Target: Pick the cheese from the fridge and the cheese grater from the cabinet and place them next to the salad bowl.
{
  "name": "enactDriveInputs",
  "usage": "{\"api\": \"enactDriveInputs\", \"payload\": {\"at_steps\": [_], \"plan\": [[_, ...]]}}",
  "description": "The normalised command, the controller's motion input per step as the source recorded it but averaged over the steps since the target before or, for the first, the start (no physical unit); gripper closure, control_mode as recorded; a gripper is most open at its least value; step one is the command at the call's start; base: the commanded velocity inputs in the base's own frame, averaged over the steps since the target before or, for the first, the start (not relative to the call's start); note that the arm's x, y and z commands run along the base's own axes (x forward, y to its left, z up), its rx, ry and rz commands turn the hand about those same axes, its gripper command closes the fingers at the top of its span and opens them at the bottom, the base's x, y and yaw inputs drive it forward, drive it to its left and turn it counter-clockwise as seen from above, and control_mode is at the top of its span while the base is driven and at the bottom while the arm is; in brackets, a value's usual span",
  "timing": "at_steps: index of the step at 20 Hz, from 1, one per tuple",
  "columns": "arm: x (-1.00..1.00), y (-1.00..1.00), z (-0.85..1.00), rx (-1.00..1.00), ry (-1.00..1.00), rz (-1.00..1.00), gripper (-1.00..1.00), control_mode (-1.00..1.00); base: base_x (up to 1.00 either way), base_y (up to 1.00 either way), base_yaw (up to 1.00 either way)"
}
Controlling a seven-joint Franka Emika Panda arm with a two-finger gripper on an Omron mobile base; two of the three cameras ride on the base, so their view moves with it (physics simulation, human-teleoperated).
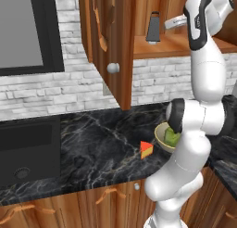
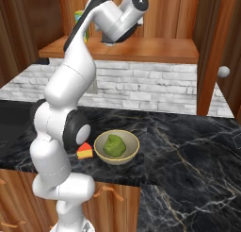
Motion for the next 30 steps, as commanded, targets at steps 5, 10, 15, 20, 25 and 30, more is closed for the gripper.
{"api": "enactDriveInputs", "payload": {"at_steps": [5, 10, 15, 20, 25, 30], "plan": [[0.00, 0.03, 0.00, 0.00, 0.00, 0.00, -1.00, -1.00, 0.00, 0.00, 0.00], [0.19, -0.03, -0.02, 0.00, -0.02, 0.00, -1.00, -1.00, 0.00, 0.00, 0.00], [0.29, 0.00, -0.07, 0.00, -0.10, 0.00, -1.00, -1.00, 0.00, 0.00, 0.00], [0.22, 0.00, -0.11, 0.00, -0.13, 0.00, -1.00, -1.00, 0.00, 0.00, 0.00], [0.18, 0.12, -0.03, 0.00, -0.07, 0.00, -1.00, -1.00, 0.00, 0.00, 0.00], [0.14, 0.09, 0.00, 0.00, -0.02, 0.00, -1.00, -1.00, 0.00, 0.00, 0.00]]}}
